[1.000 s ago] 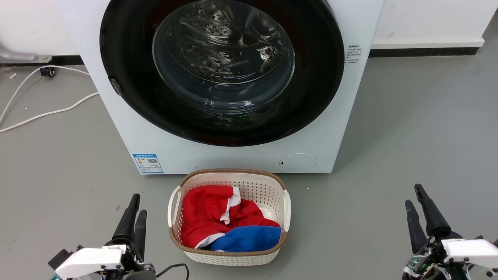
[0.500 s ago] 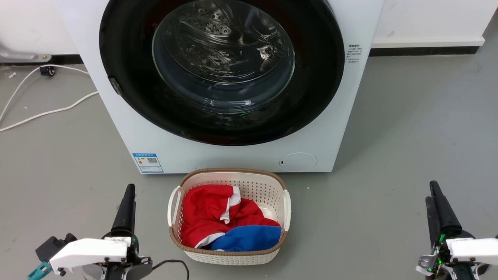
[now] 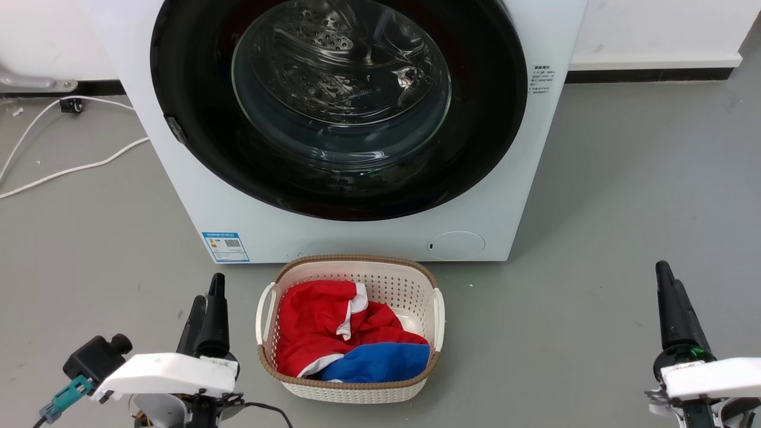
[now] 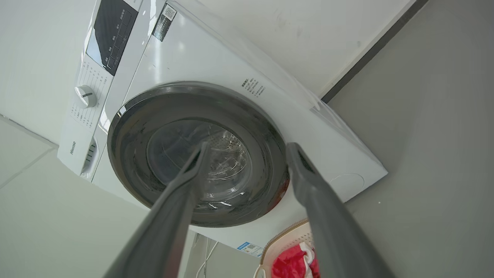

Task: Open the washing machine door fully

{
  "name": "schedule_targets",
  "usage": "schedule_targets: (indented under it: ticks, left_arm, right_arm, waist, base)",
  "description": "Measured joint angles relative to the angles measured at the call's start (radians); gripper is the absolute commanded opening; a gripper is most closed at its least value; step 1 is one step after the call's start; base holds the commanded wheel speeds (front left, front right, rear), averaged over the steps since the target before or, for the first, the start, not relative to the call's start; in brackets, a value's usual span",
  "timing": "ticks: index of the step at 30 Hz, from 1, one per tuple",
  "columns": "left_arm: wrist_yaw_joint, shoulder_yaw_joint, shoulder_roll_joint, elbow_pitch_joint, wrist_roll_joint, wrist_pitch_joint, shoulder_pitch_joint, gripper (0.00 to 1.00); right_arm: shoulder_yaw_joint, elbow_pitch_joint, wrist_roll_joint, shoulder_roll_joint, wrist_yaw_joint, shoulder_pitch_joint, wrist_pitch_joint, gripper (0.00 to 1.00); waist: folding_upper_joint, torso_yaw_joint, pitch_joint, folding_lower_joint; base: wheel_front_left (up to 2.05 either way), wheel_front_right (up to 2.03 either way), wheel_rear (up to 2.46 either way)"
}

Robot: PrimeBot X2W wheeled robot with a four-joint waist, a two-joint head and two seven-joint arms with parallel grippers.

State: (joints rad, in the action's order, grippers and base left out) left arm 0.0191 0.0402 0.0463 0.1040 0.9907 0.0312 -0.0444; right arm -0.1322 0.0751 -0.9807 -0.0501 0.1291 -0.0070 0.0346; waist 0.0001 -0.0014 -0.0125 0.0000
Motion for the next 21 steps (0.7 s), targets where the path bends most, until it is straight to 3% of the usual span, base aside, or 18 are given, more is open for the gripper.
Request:
schedule_targets:
  ticks: [11, 21]
  left_arm:
    - [-0.066, -0.066, 0.038, -0.018, -0.217, 0.036, 0.006, 1.0]
    - [-0.132, -0.138, 0.074, -0.04, -0.341, 0.07, 0.009, 1.0]
  right_arm:
    - [0.026, -0.05, 0.277, 0.0, 0.0, 0.034, 0.037, 1.0]
    - [0.027, -0.078, 0.424, 0.0, 0.0, 0.053, 0.069, 1.0]
  waist:
    - [0.0, -0.001, -0.003, 0.0]
    - [-0.0001, -0.001, -0.002, 0.0]
  base:
    - [0.0, 0.0, 0.0]
    - [0.0, 0.0, 0.0]
